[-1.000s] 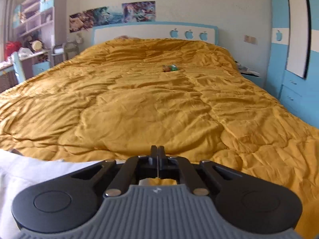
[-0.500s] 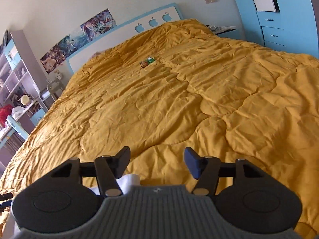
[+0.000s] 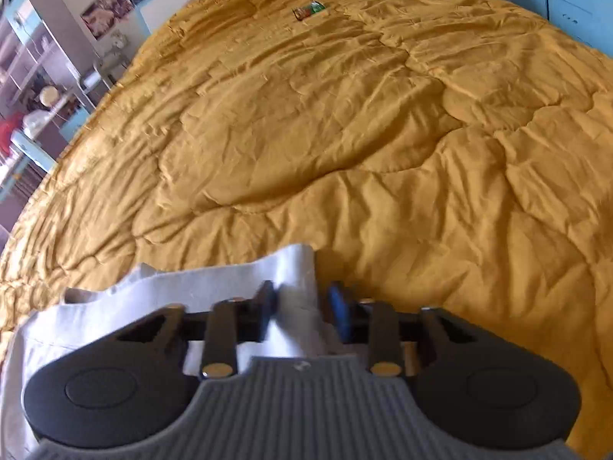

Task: Fold small clothes

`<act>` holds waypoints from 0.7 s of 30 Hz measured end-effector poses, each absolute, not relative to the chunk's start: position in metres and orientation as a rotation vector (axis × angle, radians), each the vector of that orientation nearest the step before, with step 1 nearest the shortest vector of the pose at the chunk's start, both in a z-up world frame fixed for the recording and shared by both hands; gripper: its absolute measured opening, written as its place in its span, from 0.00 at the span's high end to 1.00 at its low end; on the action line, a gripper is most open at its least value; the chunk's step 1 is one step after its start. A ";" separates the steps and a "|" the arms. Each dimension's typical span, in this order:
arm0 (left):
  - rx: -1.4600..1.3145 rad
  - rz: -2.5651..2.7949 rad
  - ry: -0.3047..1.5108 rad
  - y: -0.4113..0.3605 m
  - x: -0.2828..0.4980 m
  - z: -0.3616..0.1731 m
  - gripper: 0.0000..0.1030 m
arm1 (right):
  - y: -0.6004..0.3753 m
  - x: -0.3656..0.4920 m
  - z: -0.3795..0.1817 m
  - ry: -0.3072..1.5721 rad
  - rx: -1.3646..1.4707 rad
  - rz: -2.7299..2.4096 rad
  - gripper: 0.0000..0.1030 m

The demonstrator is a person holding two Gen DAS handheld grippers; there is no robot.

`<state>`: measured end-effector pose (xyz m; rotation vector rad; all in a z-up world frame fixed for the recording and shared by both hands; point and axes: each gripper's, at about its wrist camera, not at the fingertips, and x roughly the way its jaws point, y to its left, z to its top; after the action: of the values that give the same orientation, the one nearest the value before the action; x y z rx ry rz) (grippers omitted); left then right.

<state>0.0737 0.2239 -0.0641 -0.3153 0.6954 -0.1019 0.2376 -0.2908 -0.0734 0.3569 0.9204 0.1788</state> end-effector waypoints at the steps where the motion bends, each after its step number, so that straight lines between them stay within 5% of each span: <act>1: -0.309 -0.087 0.703 0.229 0.068 -0.067 0.45 | -0.291 0.234 -0.070 0.882 0.356 0.173 0.91; 9: -0.450 -0.033 0.748 0.262 0.048 -0.081 0.45 | -0.294 0.224 -0.060 0.793 0.315 0.059 0.96; 11: -0.436 -0.056 0.746 0.257 0.046 -0.079 0.45 | -0.292 0.228 -0.064 0.854 0.289 0.019 0.89; 13: -0.411 -0.091 0.743 0.248 0.043 -0.074 0.45 | -0.292 0.219 -0.056 0.835 0.278 -0.077 0.66; 18: -0.332 -0.162 0.655 0.211 0.030 -0.050 0.49 | -0.283 0.156 -0.008 0.625 0.255 -0.015 0.67; 21: -0.311 -0.159 0.630 0.188 0.029 -0.042 0.59 | -0.261 0.097 0.021 0.490 0.214 0.080 0.82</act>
<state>0.0288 0.1881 -0.0418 -0.3110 0.6303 -0.1586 0.0969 -0.2611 0.0209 0.2136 0.4899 0.0802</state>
